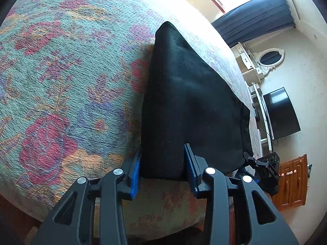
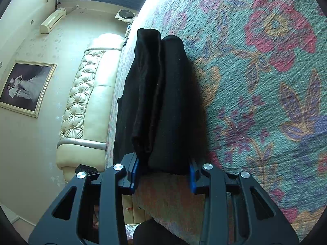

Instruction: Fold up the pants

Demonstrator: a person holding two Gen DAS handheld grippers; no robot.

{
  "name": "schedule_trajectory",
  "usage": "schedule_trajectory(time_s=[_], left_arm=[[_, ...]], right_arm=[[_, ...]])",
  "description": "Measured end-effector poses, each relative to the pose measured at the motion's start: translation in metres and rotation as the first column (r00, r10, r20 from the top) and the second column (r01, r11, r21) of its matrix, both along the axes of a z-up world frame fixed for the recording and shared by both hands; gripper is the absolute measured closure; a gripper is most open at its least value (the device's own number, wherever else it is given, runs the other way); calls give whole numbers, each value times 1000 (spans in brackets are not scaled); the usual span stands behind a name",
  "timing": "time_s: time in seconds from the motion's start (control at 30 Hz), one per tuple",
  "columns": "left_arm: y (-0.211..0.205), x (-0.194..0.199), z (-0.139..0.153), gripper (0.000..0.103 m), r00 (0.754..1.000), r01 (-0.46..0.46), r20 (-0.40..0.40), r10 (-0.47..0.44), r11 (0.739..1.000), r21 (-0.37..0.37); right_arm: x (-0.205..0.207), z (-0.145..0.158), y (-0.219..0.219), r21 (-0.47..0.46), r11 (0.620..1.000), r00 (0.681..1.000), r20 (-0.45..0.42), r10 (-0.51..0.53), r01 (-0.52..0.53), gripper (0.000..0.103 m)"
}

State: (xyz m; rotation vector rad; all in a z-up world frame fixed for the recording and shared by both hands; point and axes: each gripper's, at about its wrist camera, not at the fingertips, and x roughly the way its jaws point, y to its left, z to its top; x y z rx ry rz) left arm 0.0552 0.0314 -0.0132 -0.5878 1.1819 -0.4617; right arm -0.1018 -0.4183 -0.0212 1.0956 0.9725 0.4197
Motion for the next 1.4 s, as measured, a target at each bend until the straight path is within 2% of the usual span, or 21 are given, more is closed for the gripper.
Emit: schedule_trajectory(time_s=[0.53, 0.97, 1.4], left_arm=[[3, 7, -3, 64, 1000, 19, 14, -19, 1000, 8], [8, 9, -9, 63, 999, 43, 35, -42, 999, -24], [11, 11, -9, 60, 998, 51, 49, -49, 998, -25]], right_arm=[[-9, -4, -2, 11, 1000, 1000, 1, 0, 0, 68], [-14, -12, -13, 19, 1000, 1000, 10, 5, -5, 67], [-17, -13, -15, 26, 1000, 1000, 14, 5, -5, 68]])
